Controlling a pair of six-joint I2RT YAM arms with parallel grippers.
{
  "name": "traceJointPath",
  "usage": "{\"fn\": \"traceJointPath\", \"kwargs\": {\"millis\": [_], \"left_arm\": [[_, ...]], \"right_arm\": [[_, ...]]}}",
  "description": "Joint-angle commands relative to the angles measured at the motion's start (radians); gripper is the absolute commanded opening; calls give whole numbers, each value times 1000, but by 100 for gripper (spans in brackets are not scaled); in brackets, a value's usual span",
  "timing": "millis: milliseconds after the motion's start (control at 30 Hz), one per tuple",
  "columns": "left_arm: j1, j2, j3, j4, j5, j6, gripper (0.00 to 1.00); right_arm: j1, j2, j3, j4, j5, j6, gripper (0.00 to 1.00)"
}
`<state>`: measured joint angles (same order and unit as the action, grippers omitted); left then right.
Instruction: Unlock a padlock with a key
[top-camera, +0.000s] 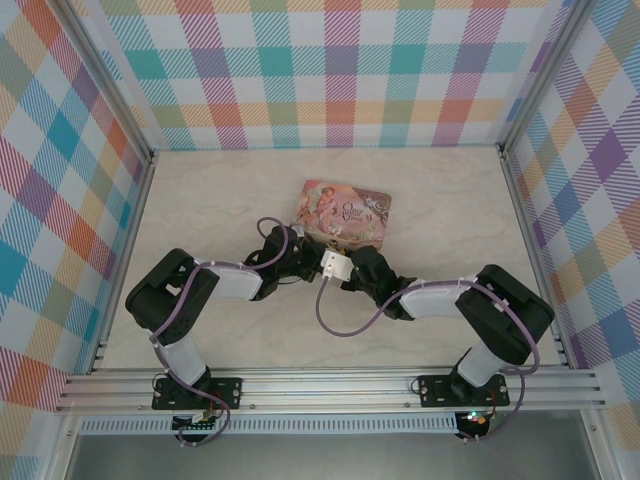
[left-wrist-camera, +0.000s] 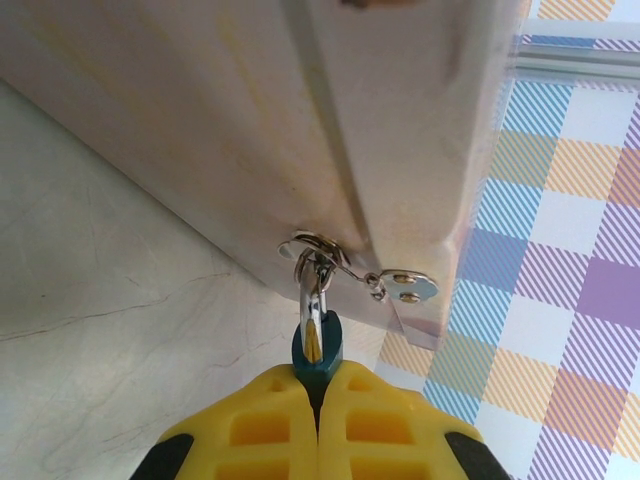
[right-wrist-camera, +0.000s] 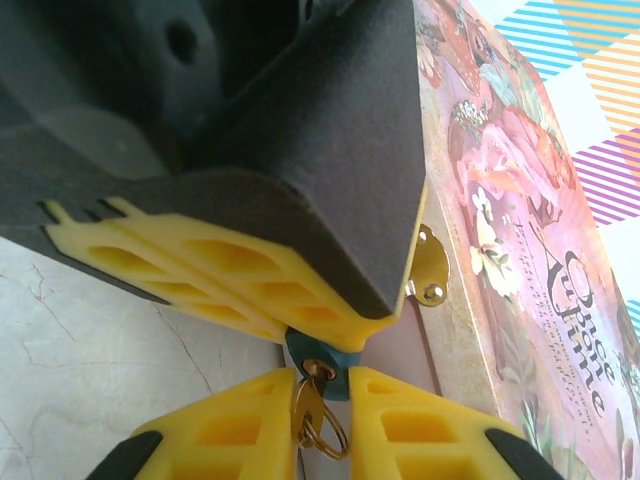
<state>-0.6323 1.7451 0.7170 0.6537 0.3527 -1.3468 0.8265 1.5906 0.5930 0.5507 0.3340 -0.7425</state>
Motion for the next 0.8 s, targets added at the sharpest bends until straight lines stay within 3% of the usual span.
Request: {"fn": "traceJointPath", "kwargs": {"millis": [0, 233, 333, 600, 767], "left_arm": [[-7, -38, 3, 61, 25, -8, 0], [-7, -38, 3, 63, 20, -17, 0], [-7, -36, 1, 64, 13, -27, 0], [-7, -35, -5, 67, -6, -48, 0], [-7, -34, -5, 62, -9, -53, 0]], "right_arm": [[9, 18, 29, 38, 2, 39, 13], [10, 25, 31, 43, 42, 96, 5], [11, 18, 20, 54, 45, 106, 15], [19, -3, -1, 64, 53, 86, 15], [26, -19, -17, 72, 56, 84, 22]]}}
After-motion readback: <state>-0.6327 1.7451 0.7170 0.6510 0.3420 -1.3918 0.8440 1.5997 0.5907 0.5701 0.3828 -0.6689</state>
